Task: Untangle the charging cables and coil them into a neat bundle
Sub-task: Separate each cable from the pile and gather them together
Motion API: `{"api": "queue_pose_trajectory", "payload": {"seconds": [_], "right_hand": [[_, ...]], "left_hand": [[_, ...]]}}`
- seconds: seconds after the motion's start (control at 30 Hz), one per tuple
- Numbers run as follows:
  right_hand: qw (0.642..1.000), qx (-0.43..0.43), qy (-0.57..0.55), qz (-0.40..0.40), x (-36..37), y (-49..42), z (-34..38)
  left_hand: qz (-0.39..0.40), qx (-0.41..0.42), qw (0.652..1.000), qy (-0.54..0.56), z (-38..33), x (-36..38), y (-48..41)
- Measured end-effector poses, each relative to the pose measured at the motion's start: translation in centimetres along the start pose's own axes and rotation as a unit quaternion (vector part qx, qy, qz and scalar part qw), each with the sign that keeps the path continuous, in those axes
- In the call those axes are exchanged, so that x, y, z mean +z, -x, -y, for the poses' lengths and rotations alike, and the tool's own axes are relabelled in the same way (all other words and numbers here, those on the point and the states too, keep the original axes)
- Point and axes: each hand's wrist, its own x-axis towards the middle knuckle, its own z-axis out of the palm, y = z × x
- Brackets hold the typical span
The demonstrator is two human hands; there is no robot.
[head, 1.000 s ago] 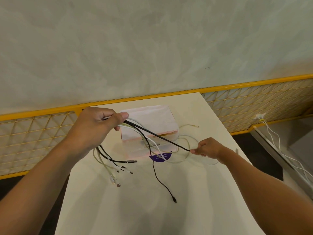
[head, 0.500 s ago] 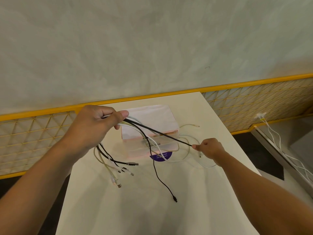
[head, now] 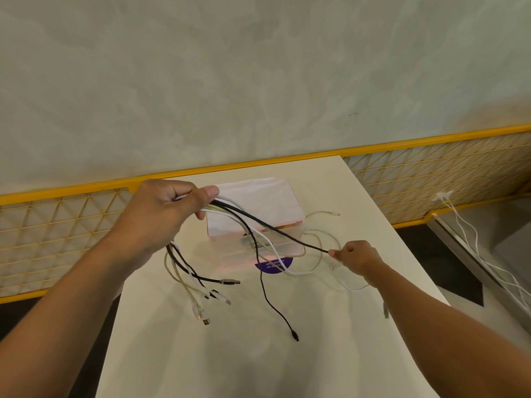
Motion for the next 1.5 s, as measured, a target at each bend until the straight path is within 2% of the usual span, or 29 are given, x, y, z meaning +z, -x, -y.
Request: {"api": "queue_pose_trajectory", "payload": {"seconds": [0.1, 0.17, 0.3, 0.43, 0.57, 0.73, 0.9, 1.13, 1.5], "right_hand": [[0.997, -0.021, 0.044, 0.053, -0.4, 0.3, 0.9], [0.995, -0.058, 0.051, 0.059, -0.8, 0.8, 2.4], [0.981, -0.169, -0.071, 0.062, -2.3, 3.8, 7.8], [0.931, -0.302, -0.153, 0.134, -4.3, 8.7, 13.7], [0.904, -0.358, -0.062, 0.225, -4.6, 11.6, 16.6], [0.904, -0.372, -0.021, 0.208, -3.1, 12.2, 17.1], [0.889, -0.378, -0.043, 0.256, -2.3, 12.4, 16.7], [0.908, -0.323, -0.160, 0.215, -3.1, 10.5, 14.5], [0.945, -0.248, -0.126, 0.172, -3.6, 7.1, 10.7]], "left_hand": [[0.003, -0.004, 1.000, -0.006, -0.4, 0.3, -0.1], [0.010, -0.005, 1.000, -0.007, -0.5, 0.7, -0.1], [0.029, -0.007, 1.000, 0.002, -0.7, 1.6, -0.1], [0.020, -0.001, 1.000, 0.014, -1.2, 2.2, 0.0], [0.010, -0.004, 1.000, 0.026, -1.1, 2.1, 0.0], [-0.004, -0.009, 0.999, 0.044, -0.9, 2.0, 0.0], [-0.016, -0.008, 0.998, 0.054, -0.7, 2.3, 0.1], [-0.018, -0.010, 0.999, 0.046, -0.4, 1.6, -0.4], [-0.021, -0.019, 0.999, 0.015, -0.2, 1.2, -0.7]]}}
